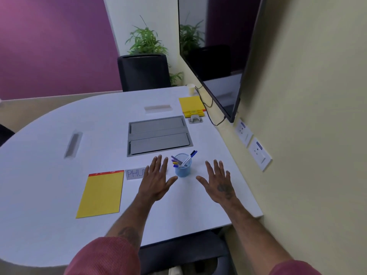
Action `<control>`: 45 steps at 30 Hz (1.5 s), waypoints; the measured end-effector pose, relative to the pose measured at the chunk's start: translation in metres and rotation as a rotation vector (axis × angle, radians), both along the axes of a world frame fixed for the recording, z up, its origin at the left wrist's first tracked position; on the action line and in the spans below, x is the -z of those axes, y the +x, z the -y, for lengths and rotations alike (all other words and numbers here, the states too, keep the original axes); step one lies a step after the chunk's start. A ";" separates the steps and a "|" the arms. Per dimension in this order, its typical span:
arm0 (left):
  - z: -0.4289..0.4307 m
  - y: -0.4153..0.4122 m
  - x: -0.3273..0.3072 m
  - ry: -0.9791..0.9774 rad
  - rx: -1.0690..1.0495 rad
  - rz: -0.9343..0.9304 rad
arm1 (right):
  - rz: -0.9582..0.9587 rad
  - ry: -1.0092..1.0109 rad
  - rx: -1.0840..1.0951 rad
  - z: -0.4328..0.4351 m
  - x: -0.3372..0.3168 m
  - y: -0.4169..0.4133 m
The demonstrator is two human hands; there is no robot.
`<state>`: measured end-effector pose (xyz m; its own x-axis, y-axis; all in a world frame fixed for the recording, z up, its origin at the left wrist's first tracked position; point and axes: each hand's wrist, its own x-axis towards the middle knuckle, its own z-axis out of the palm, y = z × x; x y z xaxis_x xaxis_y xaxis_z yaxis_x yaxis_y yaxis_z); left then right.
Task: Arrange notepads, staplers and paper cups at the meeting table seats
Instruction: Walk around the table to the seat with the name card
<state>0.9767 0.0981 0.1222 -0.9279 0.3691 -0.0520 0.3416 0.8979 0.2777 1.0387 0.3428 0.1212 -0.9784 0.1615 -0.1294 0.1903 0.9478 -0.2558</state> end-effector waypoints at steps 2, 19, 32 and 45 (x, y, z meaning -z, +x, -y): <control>-0.004 -0.007 0.013 0.041 -0.019 0.039 | 0.013 -0.016 0.001 0.003 0.007 -0.008; -0.046 -0.082 0.105 0.596 -0.351 0.538 | 0.135 -0.536 0.143 0.008 0.112 -0.108; -0.068 -0.114 0.137 0.791 -0.261 0.524 | -0.038 -0.830 0.073 0.016 0.165 -0.162; -0.125 -0.170 0.164 0.334 -0.219 0.246 | -0.308 -0.762 0.273 -0.069 0.160 -0.249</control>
